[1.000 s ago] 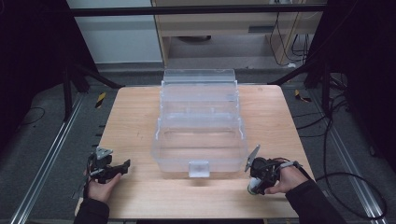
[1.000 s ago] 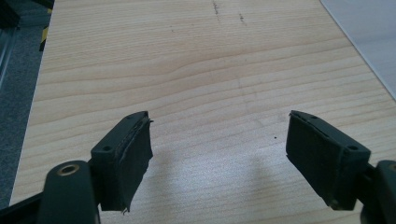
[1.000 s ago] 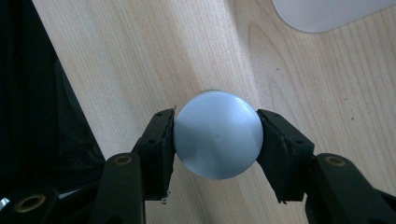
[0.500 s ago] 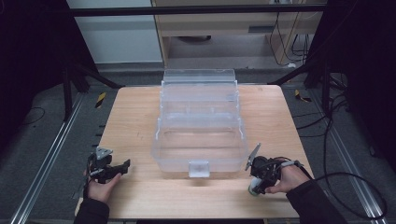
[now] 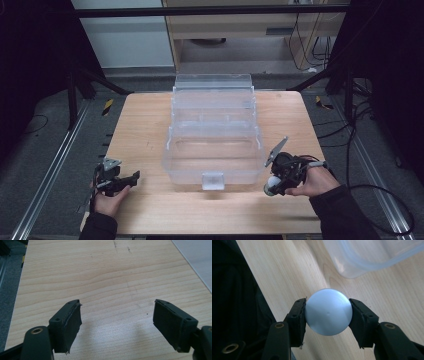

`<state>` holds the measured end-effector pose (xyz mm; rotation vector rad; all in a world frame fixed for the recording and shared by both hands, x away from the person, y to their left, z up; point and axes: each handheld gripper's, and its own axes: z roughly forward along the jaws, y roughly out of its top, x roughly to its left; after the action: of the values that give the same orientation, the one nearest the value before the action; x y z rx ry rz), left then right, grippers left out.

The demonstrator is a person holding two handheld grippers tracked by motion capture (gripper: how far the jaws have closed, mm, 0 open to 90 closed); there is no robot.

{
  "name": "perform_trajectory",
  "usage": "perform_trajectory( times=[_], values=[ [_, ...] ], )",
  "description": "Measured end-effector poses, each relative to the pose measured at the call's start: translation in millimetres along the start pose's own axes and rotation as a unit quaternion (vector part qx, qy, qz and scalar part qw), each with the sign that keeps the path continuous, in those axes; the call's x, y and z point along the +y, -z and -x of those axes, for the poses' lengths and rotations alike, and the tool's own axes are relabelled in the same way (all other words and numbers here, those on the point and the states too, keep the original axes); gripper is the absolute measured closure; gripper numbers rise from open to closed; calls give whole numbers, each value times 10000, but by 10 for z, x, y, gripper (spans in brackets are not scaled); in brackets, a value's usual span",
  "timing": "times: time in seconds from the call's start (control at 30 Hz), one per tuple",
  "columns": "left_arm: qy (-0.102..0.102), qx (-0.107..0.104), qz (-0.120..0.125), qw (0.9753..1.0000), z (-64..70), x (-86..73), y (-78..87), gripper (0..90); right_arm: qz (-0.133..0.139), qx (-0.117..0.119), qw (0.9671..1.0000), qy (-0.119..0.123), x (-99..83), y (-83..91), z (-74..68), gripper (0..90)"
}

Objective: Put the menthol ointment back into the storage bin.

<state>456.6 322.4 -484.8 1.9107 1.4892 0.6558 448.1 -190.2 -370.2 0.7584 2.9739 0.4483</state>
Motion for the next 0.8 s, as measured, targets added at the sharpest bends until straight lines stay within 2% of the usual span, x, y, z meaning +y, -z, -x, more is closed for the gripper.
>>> perform_trajectory(
  times=[0.33,0.5,0.6,0.7,0.8],
  values=[
    [-18,-11,-14,10000,6,2,-4,221,329,-83,9994,-45,165,322,61,501],
    [-26,-21,-15,10000,8,4,-11,221,535,-107,9985,-91,273,413,114,502],
    [-28,-28,-19,10000,6,2,-13,221,695,-74,9974,-199,340,459,148,501],
    [-26,-25,-8,10000,5,3,-10,222,733,-132,9967,-324,405,479,177,502],
    [-20,-28,9,10000,6,6,-3,223,779,-138,9963,-322,461,464,218,502]
  ],
)
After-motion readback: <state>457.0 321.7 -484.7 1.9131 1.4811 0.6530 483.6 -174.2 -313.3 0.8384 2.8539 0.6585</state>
